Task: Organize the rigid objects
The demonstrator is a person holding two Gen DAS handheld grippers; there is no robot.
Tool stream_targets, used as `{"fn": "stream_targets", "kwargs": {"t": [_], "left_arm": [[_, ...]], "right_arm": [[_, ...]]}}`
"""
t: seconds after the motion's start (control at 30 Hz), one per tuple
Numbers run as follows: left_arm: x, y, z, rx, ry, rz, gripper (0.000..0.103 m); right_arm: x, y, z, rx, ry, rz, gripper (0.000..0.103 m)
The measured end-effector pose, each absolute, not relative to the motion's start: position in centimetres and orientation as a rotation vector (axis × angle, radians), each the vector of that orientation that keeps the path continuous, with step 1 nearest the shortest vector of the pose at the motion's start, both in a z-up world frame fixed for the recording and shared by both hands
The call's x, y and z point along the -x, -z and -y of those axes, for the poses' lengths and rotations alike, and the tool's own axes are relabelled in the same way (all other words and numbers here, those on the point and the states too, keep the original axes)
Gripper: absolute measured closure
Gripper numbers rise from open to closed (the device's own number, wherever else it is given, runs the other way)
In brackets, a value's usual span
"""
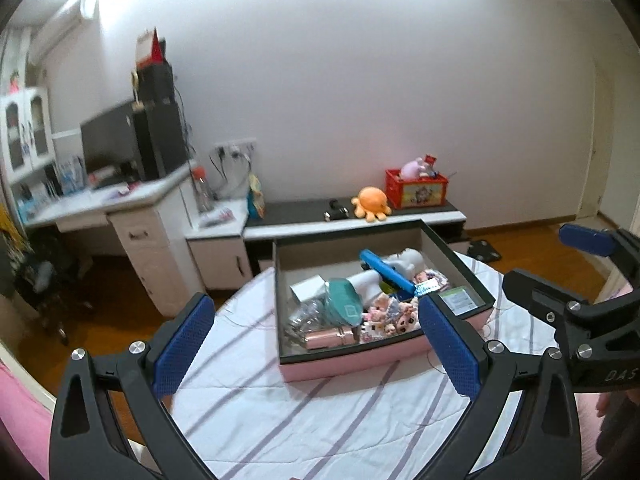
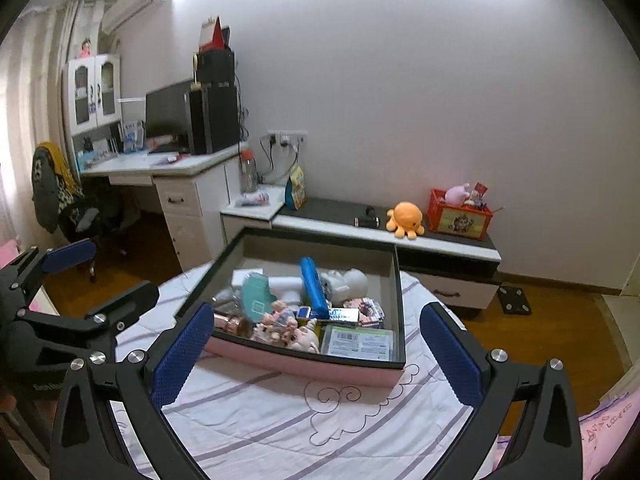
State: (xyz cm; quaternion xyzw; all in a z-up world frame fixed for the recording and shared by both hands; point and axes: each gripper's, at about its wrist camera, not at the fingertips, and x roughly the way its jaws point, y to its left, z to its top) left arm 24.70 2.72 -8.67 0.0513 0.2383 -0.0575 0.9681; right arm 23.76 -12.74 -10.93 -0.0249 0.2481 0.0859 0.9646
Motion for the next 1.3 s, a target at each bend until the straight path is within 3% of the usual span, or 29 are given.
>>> {"fn": "stream_targets", "kwargs": {"t": [0.77, 1.3], "left_arm": [[-11.6, 0.5, -2.8, -0.119, 0.035, -0.189, 0.0], [-5.0, -0.7, -3.1, -0.109, 0.011, -0.015, 0.0]], "right_arm": [[-12.4, 4.6, 12.5, 0.016, -0.149, -0.25, 0.0], [-6.8, 3.4, 12.2, -0.001, -0.154, -0.115, 0.0]]}}
